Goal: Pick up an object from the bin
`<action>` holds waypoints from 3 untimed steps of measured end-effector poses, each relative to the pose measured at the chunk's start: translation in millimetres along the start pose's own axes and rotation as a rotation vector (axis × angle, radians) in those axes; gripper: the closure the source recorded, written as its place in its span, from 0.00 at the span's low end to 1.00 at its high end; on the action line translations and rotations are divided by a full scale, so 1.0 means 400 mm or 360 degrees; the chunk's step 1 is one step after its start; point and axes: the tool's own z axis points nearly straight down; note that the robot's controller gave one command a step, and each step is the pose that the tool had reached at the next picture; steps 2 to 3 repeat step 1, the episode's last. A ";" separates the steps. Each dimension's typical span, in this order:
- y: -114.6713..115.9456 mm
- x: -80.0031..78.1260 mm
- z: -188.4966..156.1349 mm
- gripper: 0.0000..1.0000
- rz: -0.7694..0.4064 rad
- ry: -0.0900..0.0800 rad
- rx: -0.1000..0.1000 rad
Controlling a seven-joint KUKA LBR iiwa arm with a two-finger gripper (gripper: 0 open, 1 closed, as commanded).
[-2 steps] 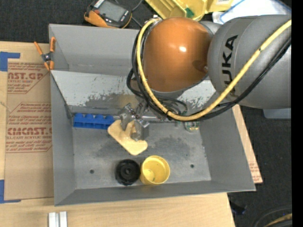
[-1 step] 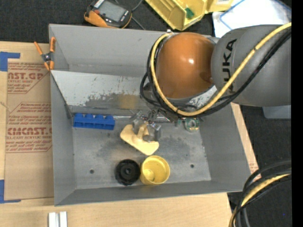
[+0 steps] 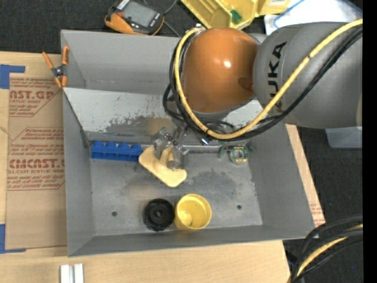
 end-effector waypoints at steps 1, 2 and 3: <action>-0.024 0.049 -0.281 1.00 -0.0162 0.0012 -0.0006; -0.024 0.049 -0.281 1.00 -0.0162 0.0012 -0.0006; -0.024 0.049 -0.281 1.00 -0.0162 0.0012 -0.0006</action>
Offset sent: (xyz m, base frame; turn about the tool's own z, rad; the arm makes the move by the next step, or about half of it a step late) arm 0.0234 -0.0277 -0.0046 -0.0245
